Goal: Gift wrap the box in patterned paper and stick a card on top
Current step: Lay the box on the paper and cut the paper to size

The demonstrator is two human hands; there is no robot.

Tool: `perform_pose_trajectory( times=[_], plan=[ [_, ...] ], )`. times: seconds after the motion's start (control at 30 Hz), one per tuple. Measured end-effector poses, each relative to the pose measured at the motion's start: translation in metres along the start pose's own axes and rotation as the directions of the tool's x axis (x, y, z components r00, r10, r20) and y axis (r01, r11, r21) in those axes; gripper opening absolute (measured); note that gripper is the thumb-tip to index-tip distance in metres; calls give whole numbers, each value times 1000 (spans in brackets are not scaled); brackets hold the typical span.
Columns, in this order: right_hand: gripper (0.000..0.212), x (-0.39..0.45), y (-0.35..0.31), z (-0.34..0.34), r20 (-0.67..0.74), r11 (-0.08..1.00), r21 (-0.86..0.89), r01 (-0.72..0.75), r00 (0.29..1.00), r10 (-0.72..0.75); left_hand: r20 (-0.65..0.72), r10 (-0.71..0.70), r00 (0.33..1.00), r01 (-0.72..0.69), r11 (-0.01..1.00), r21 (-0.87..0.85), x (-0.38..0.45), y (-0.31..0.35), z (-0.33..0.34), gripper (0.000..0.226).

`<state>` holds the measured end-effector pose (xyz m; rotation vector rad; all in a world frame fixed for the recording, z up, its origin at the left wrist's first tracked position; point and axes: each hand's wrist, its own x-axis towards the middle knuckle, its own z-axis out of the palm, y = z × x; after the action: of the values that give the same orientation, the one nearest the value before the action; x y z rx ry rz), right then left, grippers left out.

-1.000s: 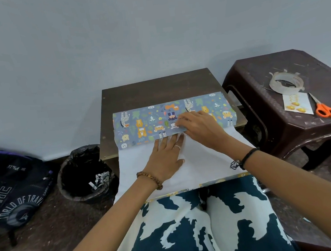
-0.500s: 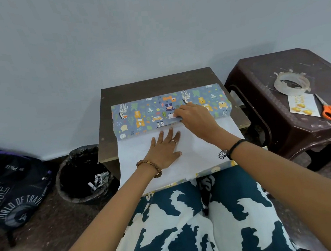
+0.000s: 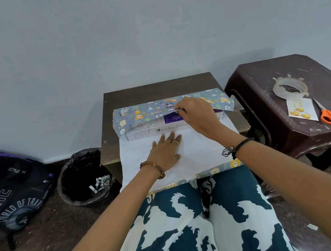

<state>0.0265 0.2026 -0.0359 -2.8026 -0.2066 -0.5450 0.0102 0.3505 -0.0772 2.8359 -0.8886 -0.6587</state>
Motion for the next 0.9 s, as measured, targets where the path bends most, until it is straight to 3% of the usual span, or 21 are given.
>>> perform_pose_trajectory(
  times=[0.33, 0.53, 0.63, 0.73, 0.8, 0.9],
  plan=[
    [27, -15, 6, 18, 70, 999, 11, 39, 997, -39, -43, 10, 999, -10, 1000, 13, 2, -2, 4, 64],
    [25, -15, 2, 16, 54, 975, 205, -85, 996, 76, -284, -9, 959, -5, 999, -46, -6, 0, 13, 73],
    [28, -10, 1, 13, 10, 971, 227, -79, 997, 79, -346, -46, 937, 37, 999, -33, -3, 1, 14, 71],
    [26, -5, 5, 15, -26, 982, 180, -60, 997, 66, -553, -53, 832, 64, 998, 1, 4, -3, 10, 65],
    [26, -2, 6, 15, -57, 989, 142, -48, 997, 56, -662, 28, 749, 83, 987, 135, 12, -9, 5, 58],
    [26, 2, 6, 14, -80, 995, 99, -31, 996, 39, -663, 90, 743, 140, 948, 285, 23, -19, -10, 54]
  ],
)
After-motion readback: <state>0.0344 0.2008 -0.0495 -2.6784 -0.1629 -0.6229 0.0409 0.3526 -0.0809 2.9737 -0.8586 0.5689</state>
